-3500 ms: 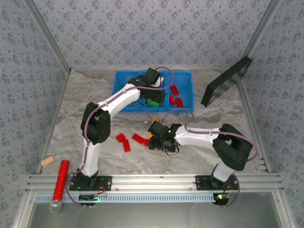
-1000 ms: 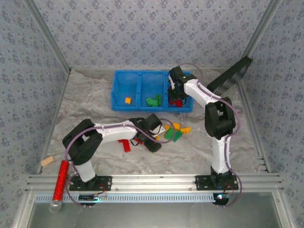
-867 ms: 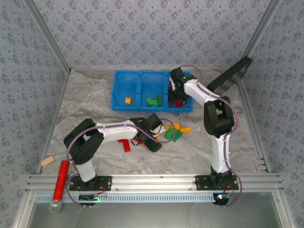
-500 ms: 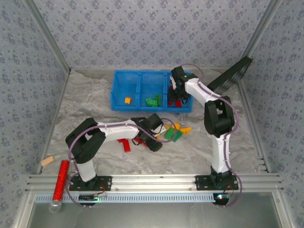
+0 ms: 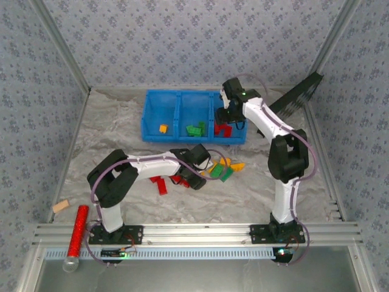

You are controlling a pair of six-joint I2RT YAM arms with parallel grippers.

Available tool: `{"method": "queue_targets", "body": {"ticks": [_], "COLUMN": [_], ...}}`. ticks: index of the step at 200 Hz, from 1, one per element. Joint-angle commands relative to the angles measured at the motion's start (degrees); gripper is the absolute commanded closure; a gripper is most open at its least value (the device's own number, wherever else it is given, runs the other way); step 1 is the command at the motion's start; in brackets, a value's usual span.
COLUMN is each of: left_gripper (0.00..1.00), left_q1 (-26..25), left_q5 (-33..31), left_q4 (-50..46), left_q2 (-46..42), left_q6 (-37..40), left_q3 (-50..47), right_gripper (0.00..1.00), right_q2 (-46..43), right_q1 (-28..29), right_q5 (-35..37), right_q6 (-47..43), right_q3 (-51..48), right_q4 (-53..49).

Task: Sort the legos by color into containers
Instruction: Pick up the lego from the center of the table.

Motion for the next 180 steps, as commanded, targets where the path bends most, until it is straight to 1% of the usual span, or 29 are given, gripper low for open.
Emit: {"method": "queue_targets", "body": {"ticks": [1, 9, 21, 40, 61, 88, 128, 160, 180], "left_gripper": [0.49, 0.54, 0.58, 0.69, 0.75, 0.79, 0.81, 0.81, 0.8], "left_q1": [-0.4, -0.4, -0.4, -0.5, -0.4, 0.5, 4.7, 10.6, 15.8], "left_q5": [1.9, 2.0, 2.1, 2.3, 2.3, 4.3, 6.1, 5.9, 2.3], "left_q4": [2.0, 2.1, 1.8, 1.2, 0.5, -0.3, -2.5, -3.7, -3.6], "left_q2": [3.3, 3.4, 3.6, 3.1, 0.8, -4.1, -13.1, -20.5, -23.9], "left_q6": [-0.4, -0.6, -0.9, -1.2, -1.8, -1.5, -0.9, -0.6, -1.4], "left_q3": [-0.6, -0.7, -0.6, -0.6, -1.2, -1.4, -0.1, 1.5, 2.1], "right_gripper": [0.4, 0.4, 0.39, 0.39, 0.38, 0.36, 0.34, 0.33, 0.33], "right_q2": [-3.8, -4.4, -5.7, -8.5, -11.9, -16.4, -23.4, -26.8, -28.2], "right_q1": [-0.8, -1.0, -1.2, -1.6, -1.9, -2.3, -1.5, 1.0, 3.9], "right_q5": [-1.8, -2.0, -2.2, -3.2, -3.4, -3.1, -5.1, -4.9, -3.9], "right_q6": [-0.1, 0.1, 0.5, 1.8, 3.0, 4.8, 9.6, 13.6, 15.2], "right_q3": [2.6, 3.0, 3.0, 0.1, -3.7, -9.3, -19.7, -25.4, -28.5], "right_q4": [-3.5, -4.0, -5.1, -5.1, -5.2, -5.4, -2.7, -1.1, -0.7]}}
